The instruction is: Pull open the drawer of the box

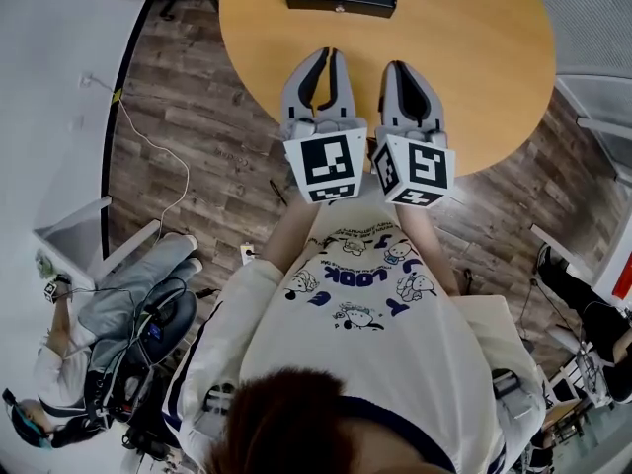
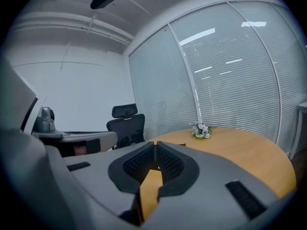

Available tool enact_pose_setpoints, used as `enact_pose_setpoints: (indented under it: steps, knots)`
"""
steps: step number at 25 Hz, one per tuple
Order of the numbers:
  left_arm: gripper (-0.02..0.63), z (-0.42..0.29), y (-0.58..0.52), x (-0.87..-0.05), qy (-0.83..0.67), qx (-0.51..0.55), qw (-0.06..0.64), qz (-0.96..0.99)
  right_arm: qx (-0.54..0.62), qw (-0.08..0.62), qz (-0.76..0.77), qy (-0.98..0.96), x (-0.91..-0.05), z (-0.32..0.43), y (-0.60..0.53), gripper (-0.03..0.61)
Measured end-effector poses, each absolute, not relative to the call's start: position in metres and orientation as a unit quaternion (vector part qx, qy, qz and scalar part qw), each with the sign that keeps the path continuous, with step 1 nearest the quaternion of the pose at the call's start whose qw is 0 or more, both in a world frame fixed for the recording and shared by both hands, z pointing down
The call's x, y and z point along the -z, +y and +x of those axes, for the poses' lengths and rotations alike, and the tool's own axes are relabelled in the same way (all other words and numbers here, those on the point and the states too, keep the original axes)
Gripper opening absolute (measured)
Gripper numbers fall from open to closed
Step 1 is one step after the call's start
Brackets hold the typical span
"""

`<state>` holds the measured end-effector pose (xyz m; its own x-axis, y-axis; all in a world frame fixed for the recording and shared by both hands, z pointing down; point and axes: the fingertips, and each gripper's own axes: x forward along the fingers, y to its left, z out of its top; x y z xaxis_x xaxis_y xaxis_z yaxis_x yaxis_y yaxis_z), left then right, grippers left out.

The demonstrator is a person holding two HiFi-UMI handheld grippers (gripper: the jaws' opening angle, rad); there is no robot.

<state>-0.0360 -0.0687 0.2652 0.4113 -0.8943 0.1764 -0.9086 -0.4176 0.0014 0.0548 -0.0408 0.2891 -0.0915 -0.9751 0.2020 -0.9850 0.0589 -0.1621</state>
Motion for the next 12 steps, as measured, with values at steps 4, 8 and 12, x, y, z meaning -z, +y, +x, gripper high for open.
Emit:
enact_pose_setpoints:
  steps: [4,8,12]
  knots:
    - [0.031,-0.036,-0.062,-0.266,-0.537,-0.075,0.049,0.839,-0.105,0.028,0.677,-0.728,-0.286,0.053,-0.039,0.037]
    - [0.031,-0.035,-0.066,-0.273,-0.539,-0.079,0.054,0.837,-0.107,0.030,0.677,-0.728,-0.291,0.056,-0.043,0.038]
    - [0.031,-0.017,-0.104,-0.294,-0.541,-0.101,0.074,0.832,-0.131,0.044,0.674,-0.726,-0.314,0.077,-0.080,0.038]
